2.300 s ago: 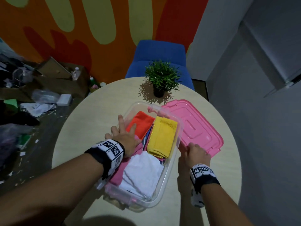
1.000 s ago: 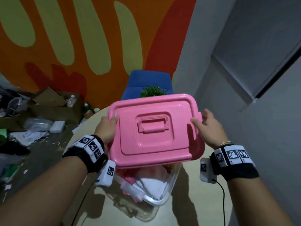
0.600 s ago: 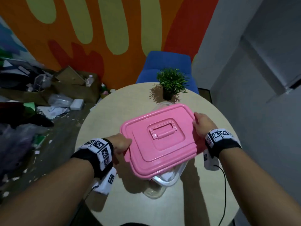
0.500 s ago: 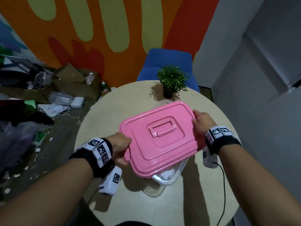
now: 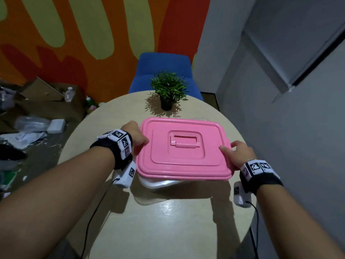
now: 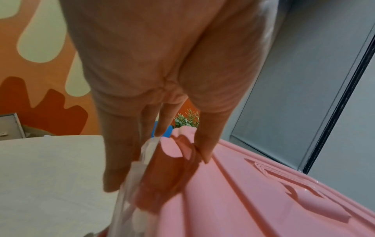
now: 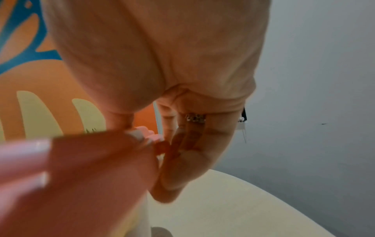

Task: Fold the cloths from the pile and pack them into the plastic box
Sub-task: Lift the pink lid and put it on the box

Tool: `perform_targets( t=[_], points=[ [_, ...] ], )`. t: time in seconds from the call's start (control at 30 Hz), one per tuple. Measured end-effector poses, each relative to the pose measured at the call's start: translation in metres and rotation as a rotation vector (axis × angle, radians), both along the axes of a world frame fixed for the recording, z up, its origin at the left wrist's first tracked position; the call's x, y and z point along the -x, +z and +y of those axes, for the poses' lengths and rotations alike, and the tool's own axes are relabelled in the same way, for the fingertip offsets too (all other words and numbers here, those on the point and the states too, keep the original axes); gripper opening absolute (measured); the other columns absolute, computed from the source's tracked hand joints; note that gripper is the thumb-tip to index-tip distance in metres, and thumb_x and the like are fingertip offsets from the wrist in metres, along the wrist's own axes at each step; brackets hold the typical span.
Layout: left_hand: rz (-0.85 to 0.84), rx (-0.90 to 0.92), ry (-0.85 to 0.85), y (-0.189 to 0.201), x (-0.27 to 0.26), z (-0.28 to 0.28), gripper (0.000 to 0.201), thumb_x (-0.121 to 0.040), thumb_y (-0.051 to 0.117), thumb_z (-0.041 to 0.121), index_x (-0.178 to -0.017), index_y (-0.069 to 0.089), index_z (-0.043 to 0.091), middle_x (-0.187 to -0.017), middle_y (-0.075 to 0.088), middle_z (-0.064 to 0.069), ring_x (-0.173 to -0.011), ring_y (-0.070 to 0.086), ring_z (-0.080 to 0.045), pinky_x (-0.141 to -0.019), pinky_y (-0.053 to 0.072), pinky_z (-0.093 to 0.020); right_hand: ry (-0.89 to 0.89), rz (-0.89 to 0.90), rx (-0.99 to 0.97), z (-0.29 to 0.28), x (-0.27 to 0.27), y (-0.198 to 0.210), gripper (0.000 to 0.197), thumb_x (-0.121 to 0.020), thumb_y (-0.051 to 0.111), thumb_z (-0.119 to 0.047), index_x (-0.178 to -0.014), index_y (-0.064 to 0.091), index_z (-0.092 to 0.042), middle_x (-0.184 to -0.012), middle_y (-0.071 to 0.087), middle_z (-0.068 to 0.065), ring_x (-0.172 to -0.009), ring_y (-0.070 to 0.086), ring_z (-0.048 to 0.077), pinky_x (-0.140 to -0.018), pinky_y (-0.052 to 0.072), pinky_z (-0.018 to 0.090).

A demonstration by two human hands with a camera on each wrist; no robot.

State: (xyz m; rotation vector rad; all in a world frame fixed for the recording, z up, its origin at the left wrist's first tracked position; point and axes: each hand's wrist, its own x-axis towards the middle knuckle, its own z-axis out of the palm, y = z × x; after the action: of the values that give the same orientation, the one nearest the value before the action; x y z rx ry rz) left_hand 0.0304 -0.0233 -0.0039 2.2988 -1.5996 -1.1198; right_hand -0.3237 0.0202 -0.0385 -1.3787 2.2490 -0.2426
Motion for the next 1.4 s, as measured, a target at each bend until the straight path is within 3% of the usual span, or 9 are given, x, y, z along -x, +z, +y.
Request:
perform_targets(
  t=[0.17,0.27,0.33,0.53,0.67,0.8,1.0,1.17,1.4],
  points=[
    [0.109,0.094,0.092,-0.012,0.008,-0.002,0.067,-0.080,0.080,0.016,-0.139,0.051,0.002,-0.130,0.063,-0.014,-0.107,0.064,-0.030,-0.092,0.052,-0.038,0.019,0.045,0.061,-0.007,-0.005,0.001,0.047,-0.094,0.058,-0.048,-0.124,0.064,-0.012,-0.114,0.069,0.017,-0.102,0.063,0.035,-0.090,0.052,0.041],
    [0.178,-0.011,0.074,-0.015,0.015,0.006,0.019,-0.088,0.072,0.015,-0.101,0.066,0.002,-0.094,0.073,-0.014,-0.077,0.070,-0.025,-0.069,0.059,-0.039,-0.009,0.009,0.062,-0.021,0.002,0.002,0.053,-0.092,0.062,-0.048,-0.132,0.061,-0.014,-0.122,0.067,0.015,-0.110,0.062,0.035,-0.095,0.050,0.041],
    [0.180,-0.090,0.033,-0.015,0.016,0.010,0.018,-0.096,0.064,0.022,-0.089,0.062,0.005,-0.084,0.071,-0.012,-0.069,0.068,-0.024,-0.057,0.055,-0.033,-0.029,-0.023,0.033,-0.026,0.007,0.003,0.058,-0.088,0.067,-0.050,-0.134,0.060,-0.015,-0.124,0.067,0.014,-0.107,0.064,0.033,-0.095,0.050,0.038],
    [0.284,-0.218,0.031,-0.029,0.008,0.009,0.023,-0.098,0.060,0.023,-0.102,0.064,0.001,-0.092,0.076,-0.018,-0.087,0.074,-0.035,-0.083,0.060,-0.054,-0.066,-0.156,-0.043,-0.027,0.021,-0.011,0.051,-0.079,0.075,-0.055,-0.113,0.056,-0.022,-0.096,0.068,0.006,-0.082,0.070,0.027,-0.075,0.061,0.049],
    [0.229,-0.039,0.000,-0.037,0.015,-0.008,0.036,-0.102,0.051,0.035,-0.118,0.060,0.003,-0.112,0.070,-0.014,-0.096,0.067,-0.034,-0.086,0.055,-0.042,-0.228,-0.404,-0.037,-0.021,0.022,-0.028,0.060,-0.083,0.073,-0.051,-0.125,0.045,-0.017,-0.096,0.068,0.009,-0.077,0.068,0.027,-0.076,0.060,0.047],
    [0.222,0.039,0.099,-0.045,0.023,-0.027,0.062,-0.102,0.049,0.045,-0.149,0.039,0.006,-0.144,0.052,-0.017,-0.124,0.055,-0.039,-0.103,0.045,-0.040,-0.307,-0.483,-0.014,-0.017,0.021,-0.038,0.082,-0.065,0.081,-0.062,-0.118,0.054,-0.004,-0.097,0.072,0.013,-0.083,0.073,0.031,-0.078,0.061,0.050],
    [0.544,-0.194,0.343,-0.042,0.011,-0.030,0.052,-0.087,0.071,0.053,-0.102,0.060,0.004,-0.094,0.063,-0.009,-0.081,0.062,-0.029,-0.082,0.055,-0.045,-0.282,-0.353,0.052,-0.013,0.012,-0.028,0.043,-0.085,0.073,-0.044,-0.102,0.070,-0.004,-0.082,0.071,0.009,-0.074,0.068,0.026,-0.068,0.053,0.033],
    [0.731,-0.247,0.445,-0.061,0.003,-0.029,0.069,-0.069,0.085,0.049,-0.117,0.066,0.001,-0.101,0.073,-0.018,-0.089,0.070,-0.033,-0.090,0.055,-0.058,-0.281,-0.233,0.098,-0.013,0.006,-0.028,0.041,-0.087,0.070,-0.043,-0.100,0.069,-0.004,-0.092,0.071,0.014,-0.079,0.065,0.030,-0.064,0.045,0.030],
    [0.102,0.155,0.187,-0.039,0.028,-0.033,0.050,-0.092,0.069,0.041,-0.105,0.062,-0.007,-0.107,0.067,-0.025,-0.084,0.062,-0.037,-0.072,0.048,-0.038,-0.246,0.042,0.147,-0.012,-0.011,-0.023,0.039,-0.091,0.065,-0.040,-0.087,0.067,-0.001,-0.092,0.066,0.021,-0.071,0.054,0.032,-0.063,0.038,0.032]
  ],
)
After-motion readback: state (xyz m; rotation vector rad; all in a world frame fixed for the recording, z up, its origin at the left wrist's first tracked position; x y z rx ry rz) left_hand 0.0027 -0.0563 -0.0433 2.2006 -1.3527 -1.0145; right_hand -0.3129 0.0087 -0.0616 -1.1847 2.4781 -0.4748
